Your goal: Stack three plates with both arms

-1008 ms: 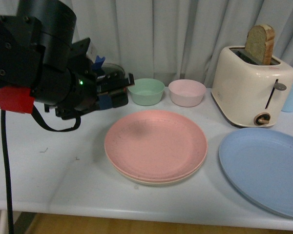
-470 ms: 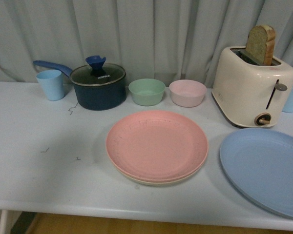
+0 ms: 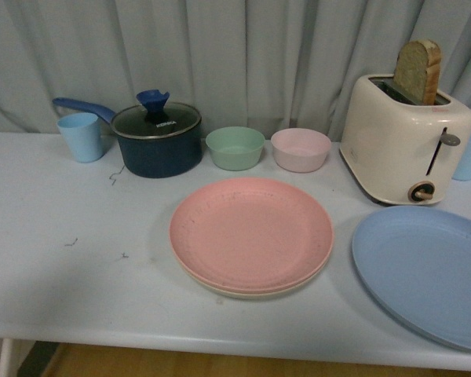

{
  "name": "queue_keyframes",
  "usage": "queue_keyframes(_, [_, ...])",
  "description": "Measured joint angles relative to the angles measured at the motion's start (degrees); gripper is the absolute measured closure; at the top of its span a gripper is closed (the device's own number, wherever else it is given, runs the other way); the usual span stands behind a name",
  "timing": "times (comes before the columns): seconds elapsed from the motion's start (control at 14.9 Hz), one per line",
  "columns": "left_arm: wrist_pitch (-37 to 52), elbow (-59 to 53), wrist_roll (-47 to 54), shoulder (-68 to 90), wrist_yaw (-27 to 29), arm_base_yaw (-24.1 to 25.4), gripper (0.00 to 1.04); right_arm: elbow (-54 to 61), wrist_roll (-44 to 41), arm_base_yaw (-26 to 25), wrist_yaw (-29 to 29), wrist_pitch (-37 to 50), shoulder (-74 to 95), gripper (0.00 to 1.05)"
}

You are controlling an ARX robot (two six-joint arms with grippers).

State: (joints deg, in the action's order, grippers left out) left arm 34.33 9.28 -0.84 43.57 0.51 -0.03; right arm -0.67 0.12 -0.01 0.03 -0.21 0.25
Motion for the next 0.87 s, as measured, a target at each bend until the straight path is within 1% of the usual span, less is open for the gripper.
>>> queue_keyframes(0.2, [-3.1,-3.8,0.0,-6.2,-0.5,-0.1,1.03,0.0,0.0,0.0,0.0,0.0,0.0,0.06])
queue_keyframes(0.54, [-9.7,-6.8,0.0,-16.1,-0.5,-0.1,1.03,0.0,0.0,0.0,0.0,0.0,0.0,0.06])
queue_keyframes(0.6, [-7.2,-8.4,0.0,-17.2,-0.5,-0.1,1.03,0.0,0.0,0.0,0.0,0.0,0.0,0.06])
queue_keyframes(0.67, [-10.2,-8.7,0.0,-18.5,-0.5,-0.1,1.03,0.0,0.0,0.0,0.0,0.0,0.0,0.06])
queue_keyframes(0.87, [-14.5,-8.7,0.0,-24.2,-0.5,-0.1,1.03,0.0,0.0,0.0,0.0,0.0,0.0,0.06])
